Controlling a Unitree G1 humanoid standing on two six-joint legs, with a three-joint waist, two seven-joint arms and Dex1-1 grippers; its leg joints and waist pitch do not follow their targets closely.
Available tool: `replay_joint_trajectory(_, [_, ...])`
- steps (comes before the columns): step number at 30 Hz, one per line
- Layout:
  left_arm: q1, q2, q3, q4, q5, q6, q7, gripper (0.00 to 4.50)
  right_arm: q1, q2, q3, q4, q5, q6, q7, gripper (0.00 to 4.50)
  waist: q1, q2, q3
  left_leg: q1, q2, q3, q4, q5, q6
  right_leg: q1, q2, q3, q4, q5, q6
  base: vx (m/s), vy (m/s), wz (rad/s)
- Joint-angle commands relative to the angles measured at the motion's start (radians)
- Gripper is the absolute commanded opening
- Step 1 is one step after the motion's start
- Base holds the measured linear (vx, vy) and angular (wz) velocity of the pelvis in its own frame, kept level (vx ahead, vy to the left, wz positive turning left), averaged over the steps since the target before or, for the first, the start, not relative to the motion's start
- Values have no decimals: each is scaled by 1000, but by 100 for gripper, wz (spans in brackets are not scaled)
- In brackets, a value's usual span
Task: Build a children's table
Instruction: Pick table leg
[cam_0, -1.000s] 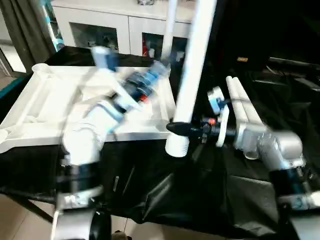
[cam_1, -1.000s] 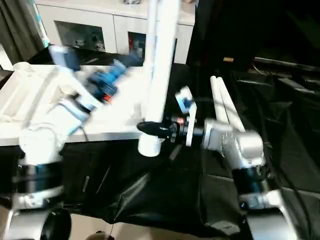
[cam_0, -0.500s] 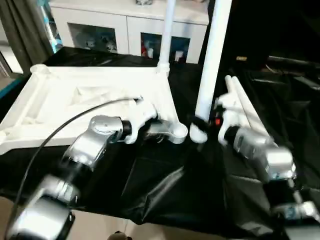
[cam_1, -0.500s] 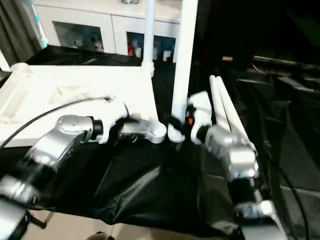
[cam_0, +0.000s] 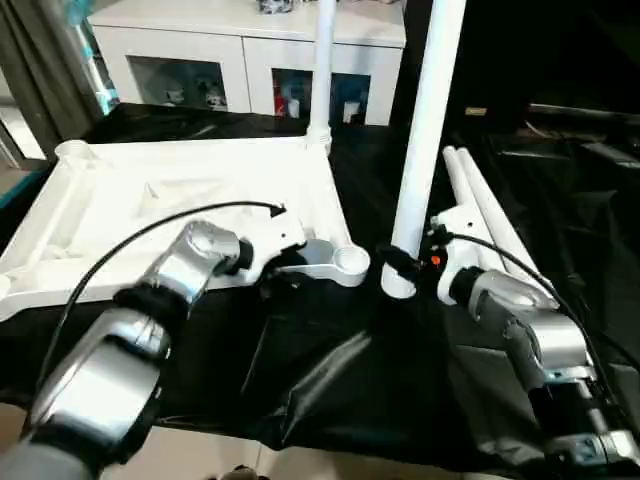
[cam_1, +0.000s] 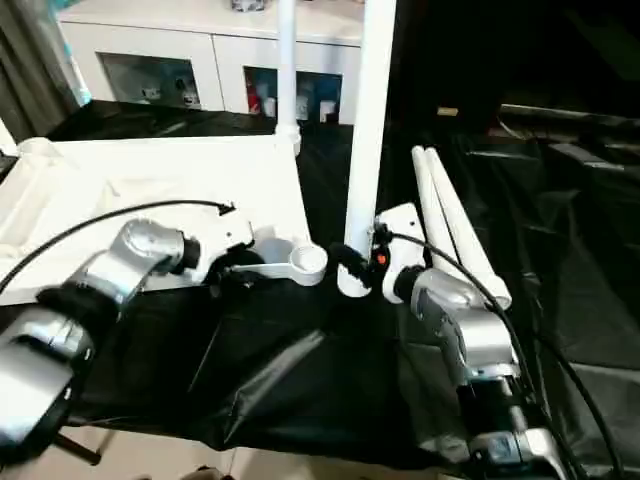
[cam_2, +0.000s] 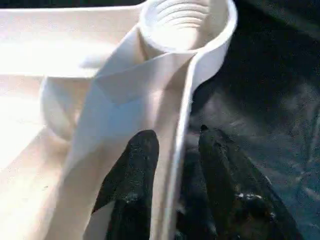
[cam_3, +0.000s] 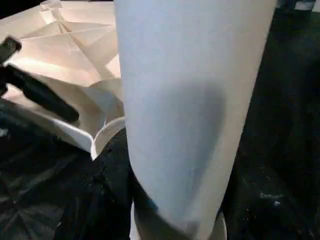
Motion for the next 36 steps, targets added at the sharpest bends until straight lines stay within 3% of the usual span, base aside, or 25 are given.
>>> replay_joint_trajectory(1, [-24,-1,15,40,21,-21,0,134,0,-14,-10,-41,0,12,-2,190,1,8,-85,20,13,-3,-65,-216,-12,66,-57,40,-68,-133,-230,0,0,0])
replay_joint_trajectory(2, [-35,0,18,62,25,-21,-8,117,6,-20,-14,-52,3,19,-1,190,1,23,-85,21,14,-5,-64,-216,-14,66,-58,40,-65,-125,-235,0,0,0])
replay_joint_trajectory(3, [-39,0,19,69,26,-20,-11,103,8,-22,-15,-54,4,21,0,190,-3,14,-84,22,15,-4,-65,-224,-13,66,-56,39,-67,-116,-240,0,0,0])
replay_joint_trajectory(11, [-57,-14,30,144,50,-49,-36,36,9,-22,-15,-63,1,29,7,190,0,24,-86,20,15,-6,-64,-216,-5,69,-59,38,-66,-103,-254,0,0,0])
replay_joint_trajectory(14, [-63,-22,52,147,39,-47,-48,13,4,-22,-10,-68,2,31,9,190,-2,23,-87,19,15,-6,-64,-209,-1,71,-58,38,-62,-64,-269,0,0,0])
replay_joint_trajectory(15, [-62,-23,57,140,31,-41,-58,13,3,-21,-10,-69,3,31,9,190,-1,11,-87,18,15,-4,-64,-208,4,72,-59,38,-64,-63,-272,0,0,0])
replay_joint_trajectory(17, [-62,-30,79,120,11,-23,-95,8,2,-20,-12,-70,5,30,6,190,2,18,-86,19,15,-3,-63,-197,10,70,-62,38,-64,-78,-275,0,0,0])
replay_joint_trajectory(19, [-47,-28,80,80,1,6,-134,3,2,-18,-14,-69,6,30,6,190,2,18,-86,20,16,-3,-63,-199,11,69,-62,39,-63,-80,-278,0,0,0])
replay_joint_trajectory(20, [10,-10,60,-35,-9,68,-188,3,1,-14,-15,-67,9,33,5,190,3,9,-86,18,20,-5,-65,-193,14,72,-66,39,-58,-82,-280,0,0,0])
replay_joint_trajectory(22, [63,7,44,-137,-16,117,-221,1,0,-11,-15,-66,11,36,6,190,3,-2,-82,19,23,-1,-67,-187,24,66,-67,40,-62,-116,-277,0,0,0])
replay_joint_trajectory(23, [93,17,38,-193,-22,139,-229,1,0,-9,-14,-68,12,37,6,190,5,5,-82,21,25,-2,-67,-191,23,63,-70,40,-62,-134,-274,0,0,0])
replay_joint_trajectory(24, [151,36,31,-296,-34,173,-236,0,1,-6,-12,-69,13,39,7,190,6,-1,-80,22,30,-2,-70,-202,16,60,-70,41,-63,-174,-260,0,0,0])
replay_joint_trajectory(25, [233,60,28,-430,-50,206,-234,0,2,0,-8,-71,13,40,6,190,6,5,-84,23,38,-7,-72,-202,8,61,-76,42,-56,-164,-259,0,0,0])
replay_joint_trajectory(26, [271,72,27,-495,-59,219,-229,0,2,3,-6,-73,13,41,5,190,0,-1,-80,23,36,-3,-75,-209,5,55,-69,41,-59,-170,-252,0,0,0])
replay_joint_trajectory(27, [281,75,28,-510,-59,222,-228,0,2,4,-5,-73,13,41,5,190,-1,2,-79,23,35,-3,-75,-214,3,54,-68,41,-59,-179,-249,0,0,0])
replay_joint_trajectory(29, [395,117,39,-699,-55,253,-200,0,12,10,5,-84,14,44,9,190,-5,1,-73,21,34,-2,-80,-248,-8,51,-66,42,-65,-235,-224,0,0,0])
replay_joint_trajectory(31, [450,133,50,-791,-43,262,-176,0,19,10,7,-93,15,48,10,190,-5,-10,-71,25,32,0,-80,-271,-13,46,-65,43,-72,-292,-197,0,0,0])
replay_joint_trajectory(32, [458,134,53,-805,-40,268,-171,0,20,10,7,-94,16,48,10,190,-3,-4,-69,27,28,1,-80,-276,-14,42,-63,44,-78,-334,-178,0,0,0])
replay_joint_trajectory(36, [521,122,84,-908,-44,301,-114,0,24,13,8,-96,16,52,13,190,-6,-7,-69,24,26,0,-81,-272,-22,42,-61,44,-80,-351,-151,0,0,0])
